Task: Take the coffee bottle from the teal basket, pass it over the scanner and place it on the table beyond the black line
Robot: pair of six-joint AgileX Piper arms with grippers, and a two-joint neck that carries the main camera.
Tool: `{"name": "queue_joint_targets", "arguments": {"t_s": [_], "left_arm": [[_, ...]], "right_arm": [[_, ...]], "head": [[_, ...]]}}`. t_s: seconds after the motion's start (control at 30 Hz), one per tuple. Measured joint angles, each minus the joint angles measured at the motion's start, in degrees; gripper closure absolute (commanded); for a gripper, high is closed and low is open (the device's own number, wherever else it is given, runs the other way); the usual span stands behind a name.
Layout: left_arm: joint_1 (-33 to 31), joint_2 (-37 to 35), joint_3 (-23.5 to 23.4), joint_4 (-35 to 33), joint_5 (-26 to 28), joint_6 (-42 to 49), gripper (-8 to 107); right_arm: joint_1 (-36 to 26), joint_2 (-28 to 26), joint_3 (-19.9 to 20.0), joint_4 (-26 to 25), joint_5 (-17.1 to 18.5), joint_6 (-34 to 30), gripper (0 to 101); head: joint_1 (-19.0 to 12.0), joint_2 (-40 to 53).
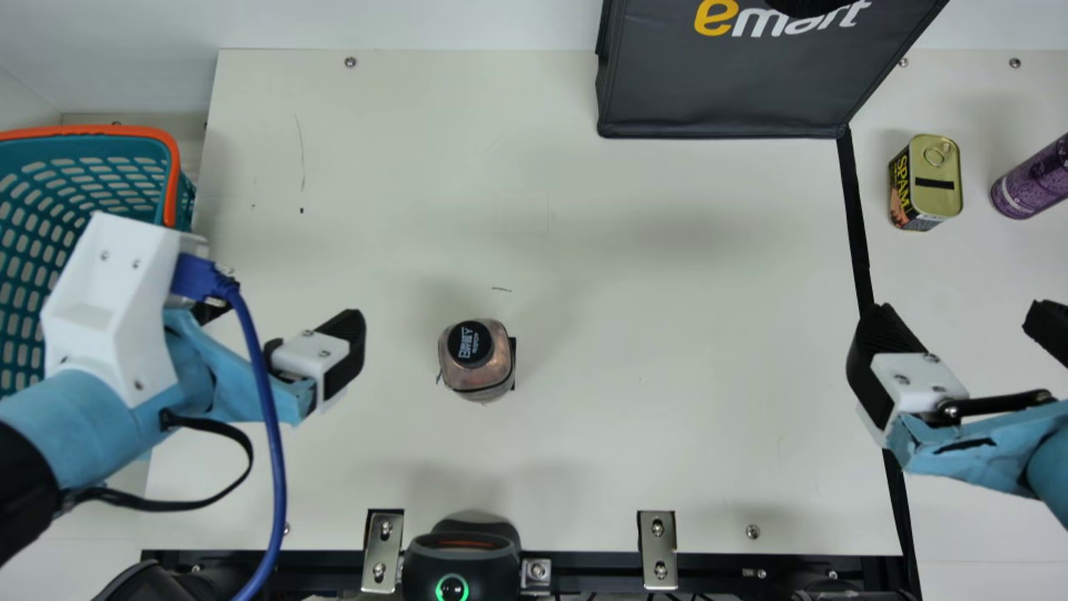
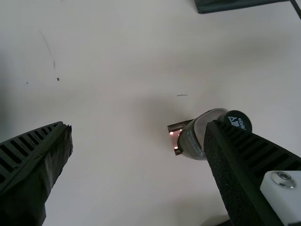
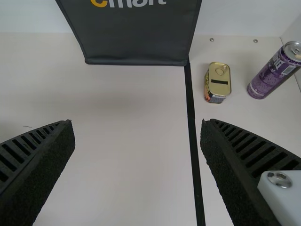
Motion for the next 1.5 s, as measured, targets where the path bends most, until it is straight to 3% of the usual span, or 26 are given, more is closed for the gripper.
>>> {"name": "queue_joint_targets", "arguments": {"t_s": [0.7,1.5], "left_arm": [[-25.6,12.7,-7.4,17.1,4.3,-29.6,9],[-36.1,23.9,-1.8,30.5,3.1,-58.4,9]], "right_arm": [[0.0,0.0,0.0,0.0,0.0,0.0,6],[0.0,0.0,0.0,0.0,0.0,0.0,6]], "head": [[0.0,0.0],[0.0,0.0]]}}
